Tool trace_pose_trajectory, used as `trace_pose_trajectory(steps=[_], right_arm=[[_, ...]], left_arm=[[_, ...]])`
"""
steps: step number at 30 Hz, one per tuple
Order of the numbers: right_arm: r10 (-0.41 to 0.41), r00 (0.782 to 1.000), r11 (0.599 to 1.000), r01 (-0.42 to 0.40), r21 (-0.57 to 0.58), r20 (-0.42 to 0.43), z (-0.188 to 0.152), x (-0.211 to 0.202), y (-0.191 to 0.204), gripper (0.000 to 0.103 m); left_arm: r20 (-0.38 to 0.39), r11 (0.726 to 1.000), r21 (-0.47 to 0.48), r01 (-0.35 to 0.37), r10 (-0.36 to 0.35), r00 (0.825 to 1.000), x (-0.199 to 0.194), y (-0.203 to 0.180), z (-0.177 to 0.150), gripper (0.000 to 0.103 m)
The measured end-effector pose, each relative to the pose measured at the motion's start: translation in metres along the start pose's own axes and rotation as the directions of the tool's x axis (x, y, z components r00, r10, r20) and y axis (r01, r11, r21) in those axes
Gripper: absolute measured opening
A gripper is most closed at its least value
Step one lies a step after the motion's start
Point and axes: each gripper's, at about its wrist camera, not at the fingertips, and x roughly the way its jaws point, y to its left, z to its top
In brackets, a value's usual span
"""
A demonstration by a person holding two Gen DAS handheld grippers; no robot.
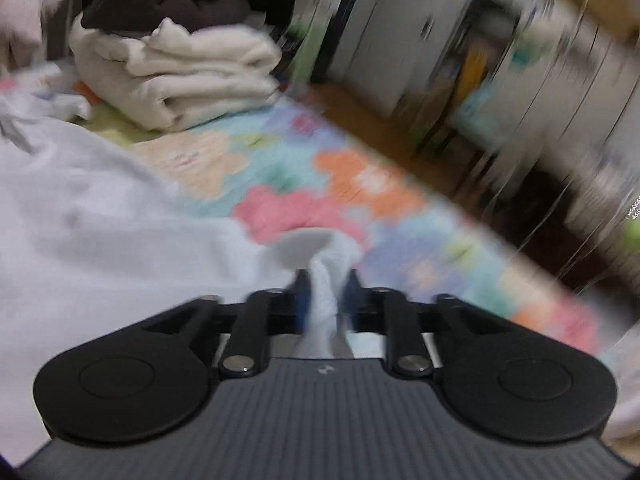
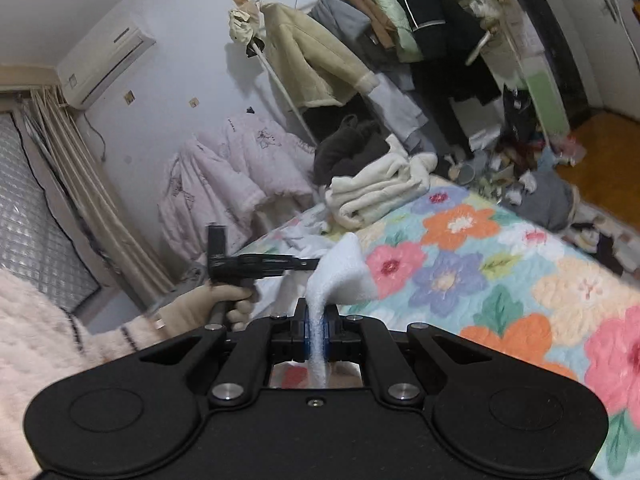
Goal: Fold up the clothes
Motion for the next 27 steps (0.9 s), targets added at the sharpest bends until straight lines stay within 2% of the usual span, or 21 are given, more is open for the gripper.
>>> trace_pose_trajectory(steps=[2,4,7,10,12,15,17,20,22,24,27], right_arm=[[-0.084,0.995,0.994,0.088,0.059,-0.060,-0.015,-0.005,-0.014,0.007],[-0.181,0.972,0.970,0.201,0.138,-0.147,-0.033,-0.004,-0.034,0.008],[-0.162,0.967,0.931,0.216,0.295,-0.199,-0.054,0.002,-0.059,0.008],[-0.046,0.982,0.938,0.106,0.330,-0.185,-0.046,0.029,-0.055,0.008],[0.050,0.985,0.937,0.010,0.349,-0.163,-0.034,0.053,-0.048,0.008],[0.182,0.970,0.941,-0.124,0.315,-0.162,-0.004,0.107,-0.028,0.008],[0.228,0.955,0.952,-0.177,0.248,-0.192,0.019,0.151,-0.005,0.009],[0.299,0.934,0.949,-0.269,0.163,-0.197,0.055,0.213,0.035,0.009],[0.325,0.924,0.946,-0.313,0.088,-0.200,0.076,0.244,0.064,0.009],[0.352,0.917,0.934,-0.356,0.016,-0.187,0.096,0.273,0.093,0.009],[0.356,0.918,0.926,-0.372,-0.069,-0.174,0.115,0.303,0.124,0.009]], left_arm=[[-0.042,0.994,0.090,-0.055,0.059,0.997,0.006,-0.010,-0.008,0.048],[-0.057,0.993,0.110,-0.040,0.046,0.997,0.003,-0.014,-0.015,0.049],[-0.068,0.992,0.125,-0.015,0.023,0.997,-0.012,-0.017,-0.018,0.050],[-0.063,0.970,0.242,-0.012,0.028,0.998,-0.041,-0.020,-0.022,0.050],[-0.043,0.960,0.280,0.002,0.011,0.999,-0.066,-0.019,-0.027,0.051],[0.007,0.965,0.259,0.040,-0.043,0.999,-0.103,-0.011,-0.035,0.054],[0.056,0.968,0.232,0.091,-0.107,0.993,-0.125,-0.001,-0.043,0.055],[0.128,0.963,0.201,0.182,-0.210,0.969,-0.150,0.011,-0.052,0.059],[0.176,0.955,0.179,0.238,-0.269,0.947,-0.160,0.017,-0.056,0.065],[0.215,0.953,0.135,0.270,-0.294,0.931,-0.161,0.024,-0.056,0.069],[0.258,0.951,0.063,0.304,-0.310,0.915,-0.157,0.036,-0.055,0.072]])
